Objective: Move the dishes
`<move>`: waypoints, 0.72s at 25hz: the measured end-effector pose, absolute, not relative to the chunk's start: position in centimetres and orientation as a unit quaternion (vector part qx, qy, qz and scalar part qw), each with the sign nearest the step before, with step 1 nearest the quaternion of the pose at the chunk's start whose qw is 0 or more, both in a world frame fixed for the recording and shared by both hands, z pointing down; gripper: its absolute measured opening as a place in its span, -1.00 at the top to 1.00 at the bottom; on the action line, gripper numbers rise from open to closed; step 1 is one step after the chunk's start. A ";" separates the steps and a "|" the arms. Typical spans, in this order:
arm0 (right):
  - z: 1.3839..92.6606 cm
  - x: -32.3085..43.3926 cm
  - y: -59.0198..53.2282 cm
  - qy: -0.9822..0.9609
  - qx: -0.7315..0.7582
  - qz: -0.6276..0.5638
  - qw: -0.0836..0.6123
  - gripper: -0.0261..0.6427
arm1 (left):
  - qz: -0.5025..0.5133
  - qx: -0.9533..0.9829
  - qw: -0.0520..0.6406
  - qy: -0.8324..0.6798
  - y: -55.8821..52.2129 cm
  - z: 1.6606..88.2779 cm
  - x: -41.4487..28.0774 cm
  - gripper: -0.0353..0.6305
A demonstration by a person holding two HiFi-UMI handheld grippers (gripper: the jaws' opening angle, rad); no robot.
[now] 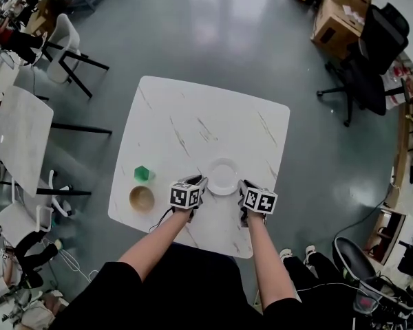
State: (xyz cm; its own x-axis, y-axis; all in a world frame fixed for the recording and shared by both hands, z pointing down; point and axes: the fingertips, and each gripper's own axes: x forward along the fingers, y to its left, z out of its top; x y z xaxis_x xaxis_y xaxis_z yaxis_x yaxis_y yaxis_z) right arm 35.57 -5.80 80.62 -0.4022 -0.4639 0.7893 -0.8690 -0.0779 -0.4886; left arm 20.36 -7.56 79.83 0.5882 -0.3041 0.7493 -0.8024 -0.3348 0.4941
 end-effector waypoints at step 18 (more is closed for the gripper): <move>81.5 34.4 -6.3 -0.651 0.490 0.534 0.224 0.67 | 0.299 0.750 0.471 -0.356 -8.2 81.4 21.0 0.63</move>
